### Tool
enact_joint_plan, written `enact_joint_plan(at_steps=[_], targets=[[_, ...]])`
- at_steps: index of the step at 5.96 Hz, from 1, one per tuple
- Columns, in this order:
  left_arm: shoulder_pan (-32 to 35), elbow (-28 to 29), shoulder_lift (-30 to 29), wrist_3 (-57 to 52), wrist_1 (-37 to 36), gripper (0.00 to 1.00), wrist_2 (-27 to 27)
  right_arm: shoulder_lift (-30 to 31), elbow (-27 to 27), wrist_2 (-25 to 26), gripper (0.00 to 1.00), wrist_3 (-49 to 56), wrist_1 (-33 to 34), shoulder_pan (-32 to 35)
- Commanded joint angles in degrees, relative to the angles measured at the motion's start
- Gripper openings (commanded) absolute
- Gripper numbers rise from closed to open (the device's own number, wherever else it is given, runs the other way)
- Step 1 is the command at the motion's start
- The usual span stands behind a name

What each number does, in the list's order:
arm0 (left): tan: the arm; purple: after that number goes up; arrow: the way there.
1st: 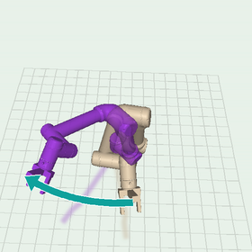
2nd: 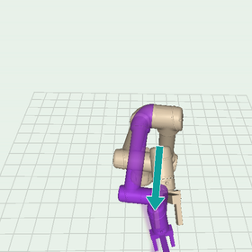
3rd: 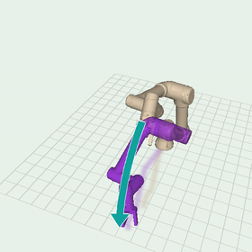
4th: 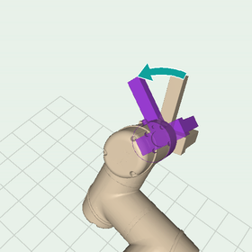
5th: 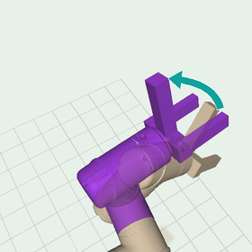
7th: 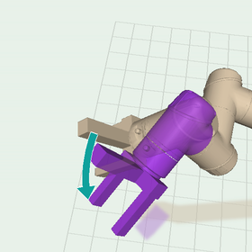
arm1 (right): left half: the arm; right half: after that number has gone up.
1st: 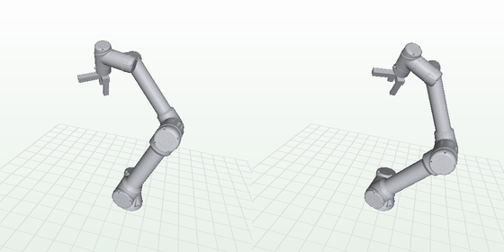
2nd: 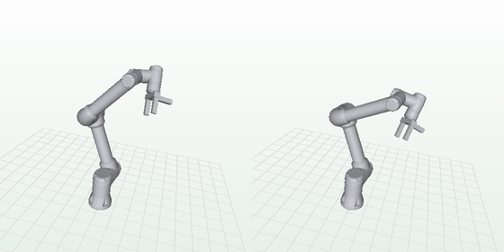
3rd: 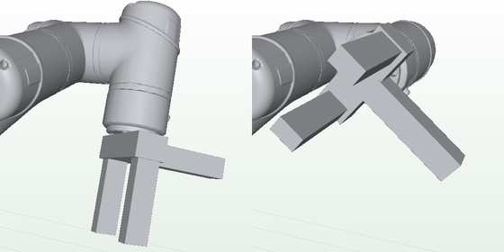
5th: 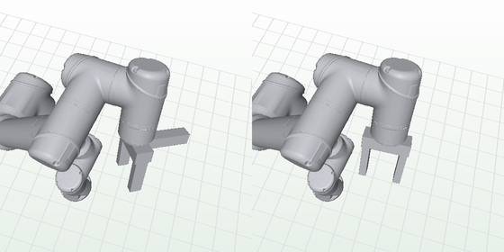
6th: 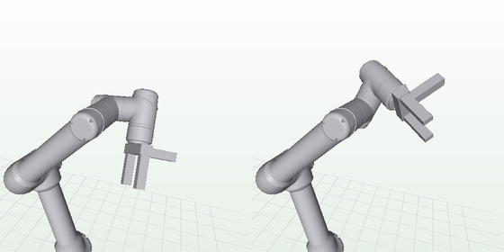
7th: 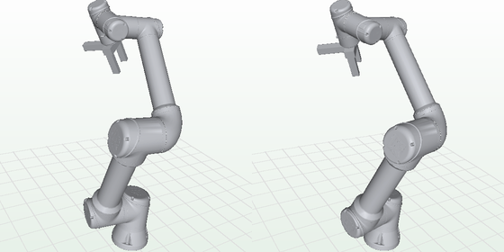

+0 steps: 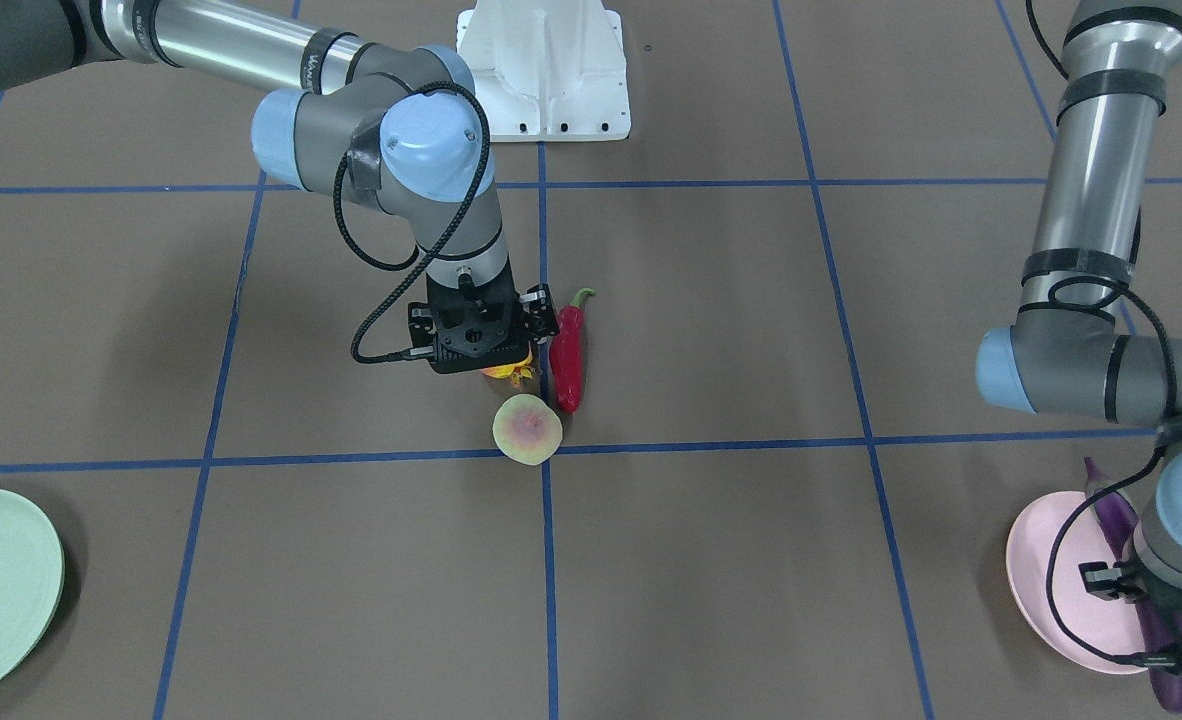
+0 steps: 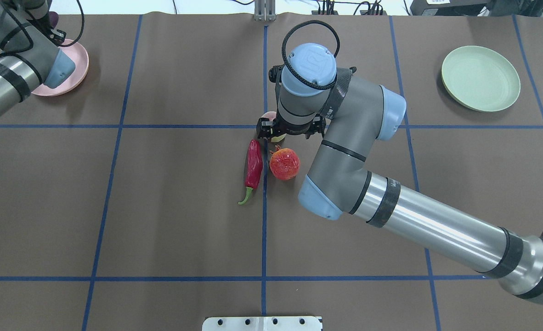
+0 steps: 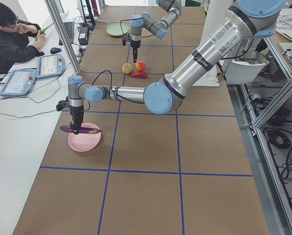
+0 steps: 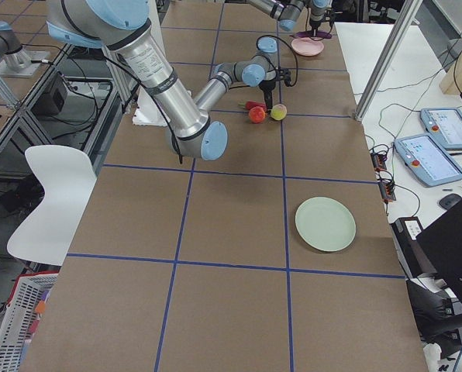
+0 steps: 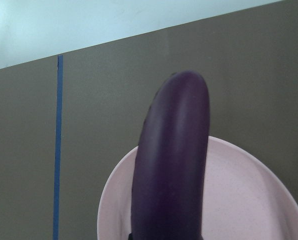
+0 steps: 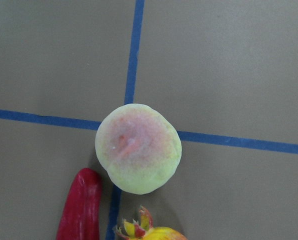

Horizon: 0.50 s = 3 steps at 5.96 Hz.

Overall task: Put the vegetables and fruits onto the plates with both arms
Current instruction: 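Lower the eggplant onto the pink plate while the right gripper descends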

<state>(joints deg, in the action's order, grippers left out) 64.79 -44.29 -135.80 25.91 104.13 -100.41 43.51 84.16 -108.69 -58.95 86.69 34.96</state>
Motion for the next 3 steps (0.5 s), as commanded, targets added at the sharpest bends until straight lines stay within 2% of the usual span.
enact_joint_plan(at_steps=[1,2,3], targets=[[-0.4,1.1,0.0,-0.3,0.3,0.00,1.8,-0.1,-2.0,0.0,1.00,0.5,0.0,-1.1],[-0.4,1.3,0.0,-0.3,0.7,0.05,1.9,-0.3,-2.5,0.0,1.00,0.3,0.0,-1.4],[-0.4,1.3,0.0,-0.3,0.8,0.44,1.9,-0.5,-2.7,-0.3,1.00,0.2,0.0,-1.6]])
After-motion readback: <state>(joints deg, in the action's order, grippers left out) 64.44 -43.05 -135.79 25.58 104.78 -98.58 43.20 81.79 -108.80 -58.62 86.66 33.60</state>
